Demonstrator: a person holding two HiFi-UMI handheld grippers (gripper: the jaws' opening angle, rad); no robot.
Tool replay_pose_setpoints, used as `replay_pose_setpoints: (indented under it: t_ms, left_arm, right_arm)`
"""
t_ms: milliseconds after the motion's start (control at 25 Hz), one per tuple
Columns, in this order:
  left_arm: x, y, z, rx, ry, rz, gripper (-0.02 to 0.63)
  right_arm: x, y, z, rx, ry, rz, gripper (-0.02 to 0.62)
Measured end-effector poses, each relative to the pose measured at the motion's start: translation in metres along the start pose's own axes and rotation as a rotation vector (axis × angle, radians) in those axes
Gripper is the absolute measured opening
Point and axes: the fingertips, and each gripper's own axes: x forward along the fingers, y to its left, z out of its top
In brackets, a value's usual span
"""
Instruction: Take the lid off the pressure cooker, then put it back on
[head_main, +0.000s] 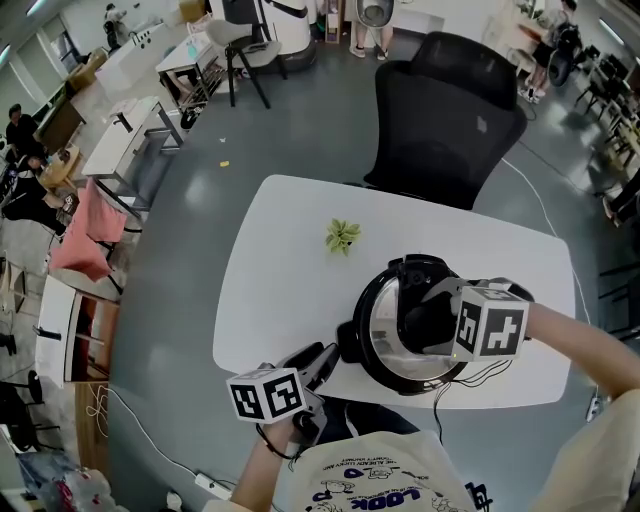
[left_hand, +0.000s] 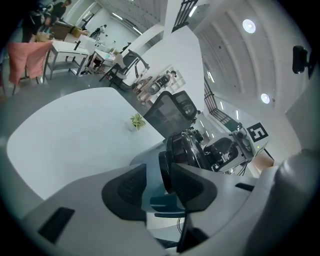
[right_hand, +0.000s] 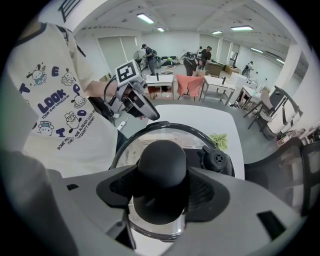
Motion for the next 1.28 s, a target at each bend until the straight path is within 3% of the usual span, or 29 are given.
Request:
replay_pose_setpoints:
  t_ms: [280, 480, 1200, 1280]
  left_arm:
    - [-0.004, 0.000, 0.001, 0.014, -0.017, 0.007, 0.150]
    - [-0.012, 0.001, 0.000, 0.022, -0.032, 0.018, 0.150]
    - [-0.021, -0.005, 0.007, 0.083, -0.073, 0.042, 0.150]
    - [-0.022, -0.009, 0.011, 0.095, -0.084, 0.040, 0.150]
  right_arm:
    - [0.001, 0.002, 0.000, -0.117, 0.031, 0.033, 0.305]
    - [0.000, 0.009, -0.003, -0.272, 0.065, 0.086, 0.307]
    - [0.002, 0.007, -0.001, -0.249, 0.070, 0.046, 0.311]
    - [0.000, 0.004, -0.001, -0.250, 0.057, 0.020, 0.340]
